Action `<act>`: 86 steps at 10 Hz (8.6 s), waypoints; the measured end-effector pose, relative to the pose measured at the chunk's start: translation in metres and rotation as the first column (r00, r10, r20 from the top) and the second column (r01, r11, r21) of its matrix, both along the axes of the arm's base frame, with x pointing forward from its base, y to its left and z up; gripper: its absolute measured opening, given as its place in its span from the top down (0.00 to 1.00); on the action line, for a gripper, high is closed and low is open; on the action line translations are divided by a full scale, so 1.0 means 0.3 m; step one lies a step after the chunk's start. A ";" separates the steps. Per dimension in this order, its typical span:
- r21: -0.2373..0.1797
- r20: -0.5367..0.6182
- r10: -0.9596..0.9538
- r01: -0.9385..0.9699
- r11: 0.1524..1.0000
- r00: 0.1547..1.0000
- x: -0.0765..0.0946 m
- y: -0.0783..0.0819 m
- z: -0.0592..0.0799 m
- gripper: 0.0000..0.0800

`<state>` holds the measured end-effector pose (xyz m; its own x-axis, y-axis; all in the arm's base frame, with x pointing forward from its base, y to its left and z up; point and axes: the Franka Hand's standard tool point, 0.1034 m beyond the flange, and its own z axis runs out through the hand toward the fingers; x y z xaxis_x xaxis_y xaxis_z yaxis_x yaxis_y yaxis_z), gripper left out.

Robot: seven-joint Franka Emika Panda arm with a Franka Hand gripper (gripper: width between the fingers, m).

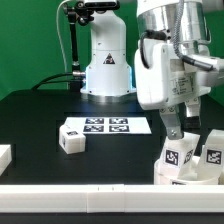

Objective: Assemble stool

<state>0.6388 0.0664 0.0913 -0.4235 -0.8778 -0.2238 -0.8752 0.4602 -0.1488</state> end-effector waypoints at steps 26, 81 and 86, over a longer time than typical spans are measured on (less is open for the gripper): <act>-0.233 -0.386 0.535 -0.482 -0.845 -0.751 0.013 -0.044 0.004 0.19; -0.314 -0.167 0.894 -0.882 0.351 0.415 -0.110 -0.278 0.033 0.19; -0.311 -0.166 0.892 -0.880 0.358 0.421 -0.111 -0.274 0.028 0.19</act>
Offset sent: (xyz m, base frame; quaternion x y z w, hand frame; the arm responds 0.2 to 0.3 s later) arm 0.0000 0.0000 0.0000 0.0000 0.0000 -0.1296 0.9916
